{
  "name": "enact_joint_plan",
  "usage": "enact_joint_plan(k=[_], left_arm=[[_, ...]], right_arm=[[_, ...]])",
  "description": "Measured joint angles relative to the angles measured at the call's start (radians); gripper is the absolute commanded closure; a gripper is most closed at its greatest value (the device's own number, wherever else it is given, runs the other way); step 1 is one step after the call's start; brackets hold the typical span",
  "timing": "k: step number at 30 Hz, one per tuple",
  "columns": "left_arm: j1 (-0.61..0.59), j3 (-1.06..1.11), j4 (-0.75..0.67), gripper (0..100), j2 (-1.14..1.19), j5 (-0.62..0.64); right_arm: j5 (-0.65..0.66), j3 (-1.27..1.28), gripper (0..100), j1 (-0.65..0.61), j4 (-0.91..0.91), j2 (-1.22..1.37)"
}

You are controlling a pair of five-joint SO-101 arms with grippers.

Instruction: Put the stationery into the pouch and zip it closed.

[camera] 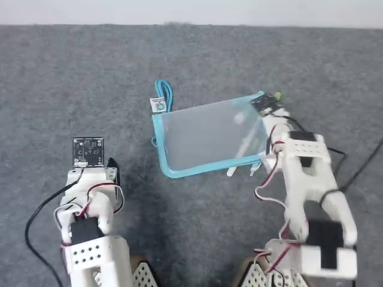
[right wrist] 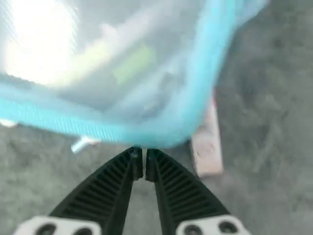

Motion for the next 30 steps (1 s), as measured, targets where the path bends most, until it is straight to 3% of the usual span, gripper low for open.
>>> enact_joint_plan(k=[12,16,23,30], left_arm=[[0.002,0.000,0.000,85,0.000,0.000],[0.005,0.000,0.000,85,0.000,0.000],[0.034,0.000,0.000,85,0.000,0.000],[0.034,0.000,0.000,85,0.000,0.000]], right_arm=[[-0.097,-0.479,99.0,0.008,-0.009,0.316],[-0.118,-0.678,99.0,-0.011,0.077,0.391],[-0.178,-0.954,99.0,-0.127,0.256,0.506],[-0.256,-0.953,99.0,-0.299,0.334,0.420]])
